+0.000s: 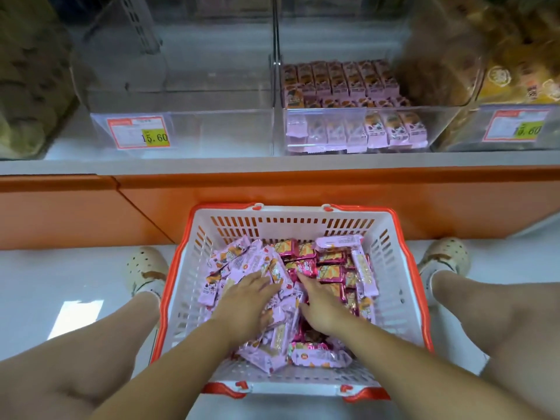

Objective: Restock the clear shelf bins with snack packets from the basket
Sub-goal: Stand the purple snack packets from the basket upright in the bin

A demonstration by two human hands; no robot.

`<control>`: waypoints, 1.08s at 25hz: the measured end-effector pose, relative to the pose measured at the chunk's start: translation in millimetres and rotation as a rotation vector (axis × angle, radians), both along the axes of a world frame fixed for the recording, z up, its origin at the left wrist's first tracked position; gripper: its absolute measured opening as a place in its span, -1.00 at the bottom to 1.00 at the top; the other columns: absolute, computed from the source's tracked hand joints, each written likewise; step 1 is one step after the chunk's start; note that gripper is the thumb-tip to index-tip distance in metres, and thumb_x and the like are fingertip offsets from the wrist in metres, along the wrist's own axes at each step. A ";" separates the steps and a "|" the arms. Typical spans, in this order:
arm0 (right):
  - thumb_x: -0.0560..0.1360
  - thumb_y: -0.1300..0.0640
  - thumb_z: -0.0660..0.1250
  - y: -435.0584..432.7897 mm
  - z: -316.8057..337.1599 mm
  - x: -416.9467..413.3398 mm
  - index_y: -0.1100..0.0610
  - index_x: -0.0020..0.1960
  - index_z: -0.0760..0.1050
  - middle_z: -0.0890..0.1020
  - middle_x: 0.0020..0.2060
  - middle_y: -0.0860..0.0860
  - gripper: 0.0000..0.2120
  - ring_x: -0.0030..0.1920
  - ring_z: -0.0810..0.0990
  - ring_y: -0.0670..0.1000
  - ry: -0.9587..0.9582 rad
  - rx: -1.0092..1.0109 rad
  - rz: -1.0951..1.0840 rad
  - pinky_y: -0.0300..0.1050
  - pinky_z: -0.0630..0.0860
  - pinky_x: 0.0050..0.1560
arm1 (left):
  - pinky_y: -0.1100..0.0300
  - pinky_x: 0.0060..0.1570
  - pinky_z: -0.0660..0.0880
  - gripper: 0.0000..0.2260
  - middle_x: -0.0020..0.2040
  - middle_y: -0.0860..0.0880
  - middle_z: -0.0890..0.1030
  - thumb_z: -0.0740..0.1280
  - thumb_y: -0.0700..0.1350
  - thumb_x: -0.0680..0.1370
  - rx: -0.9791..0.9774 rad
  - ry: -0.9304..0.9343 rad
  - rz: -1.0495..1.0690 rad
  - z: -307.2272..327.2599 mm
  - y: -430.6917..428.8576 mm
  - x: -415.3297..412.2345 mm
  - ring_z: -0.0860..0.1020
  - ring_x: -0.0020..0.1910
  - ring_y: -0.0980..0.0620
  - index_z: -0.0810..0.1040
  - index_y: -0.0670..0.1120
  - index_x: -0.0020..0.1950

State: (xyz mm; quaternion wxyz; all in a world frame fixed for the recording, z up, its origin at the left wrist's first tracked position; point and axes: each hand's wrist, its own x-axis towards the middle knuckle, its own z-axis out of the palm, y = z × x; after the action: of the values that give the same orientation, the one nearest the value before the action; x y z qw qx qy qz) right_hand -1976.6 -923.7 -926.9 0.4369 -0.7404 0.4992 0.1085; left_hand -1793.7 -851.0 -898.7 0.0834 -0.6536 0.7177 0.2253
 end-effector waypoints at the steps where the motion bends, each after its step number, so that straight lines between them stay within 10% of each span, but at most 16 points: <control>1: 0.63 0.09 0.18 -2.5 -3.9 1.6 -0.08 0.58 -0.12 0.08 0.56 0.01 -0.35 0.53 0.02 0.18 0.022 0.006 0.005 0.16 0.09 0.50 | 0.04 0.48 0.08 -0.44 0.56 0.02 0.14 0.22 0.08 0.59 0.000 -0.002 -0.008 0.0 0.9 1.1 0.00 0.55 -0.01 0.11 0.08 0.55; 9: 0.52 0.04 0.38 -11.7 -2.3 -3.3 0.09 0.35 0.37 0.39 0.36 0.05 -0.56 0.18 0.48 0.08 -0.028 0.023 -0.065 -0.07 0.41 0.13 | -0.02 0.47 0.15 -0.42 0.54 0.03 0.18 0.28 0.05 0.56 0.024 0.001 0.022 -0.1 0.2 -1.5 0.00 0.54 -0.02 0.14 0.09 0.54; 19: 0.49 0.24 0.37 -23.6 55.9 -35.5 0.04 0.08 0.48 0.50 0.08 -0.05 -0.79 -0.04 0.57 0.06 -0.298 -0.019 -0.512 -0.06 0.50 -0.10 | 0.06 0.50 0.00 -0.31 0.57 -0.01 0.09 0.32 0.16 0.53 -0.046 0.106 0.106 25.5 -13.0 -20.2 -0.02 0.54 -0.01 0.08 0.05 0.56; 27: 0.43 0.32 0.44 -20.3 101.0 -63.4 0.14 0.04 0.54 0.63 -0.16 0.08 -0.78 -0.37 0.60 -0.07 -0.554 0.289 -0.692 -0.26 0.44 -0.38 | 0.24 0.11 0.52 -0.45 0.42 -0.09 0.41 0.37 0.01 0.55 0.120 1.105 0.771 49.1 -43.0 -52.6 0.63 0.08 0.00 0.24 0.07 0.49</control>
State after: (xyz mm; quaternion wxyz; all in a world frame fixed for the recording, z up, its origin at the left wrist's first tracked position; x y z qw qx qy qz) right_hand -2040.0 -944.0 -825.9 0.6629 -0.4630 0.5611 -0.1771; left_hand -1846.3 -894.0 -849.6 -0.3460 -0.6460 0.3570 0.5793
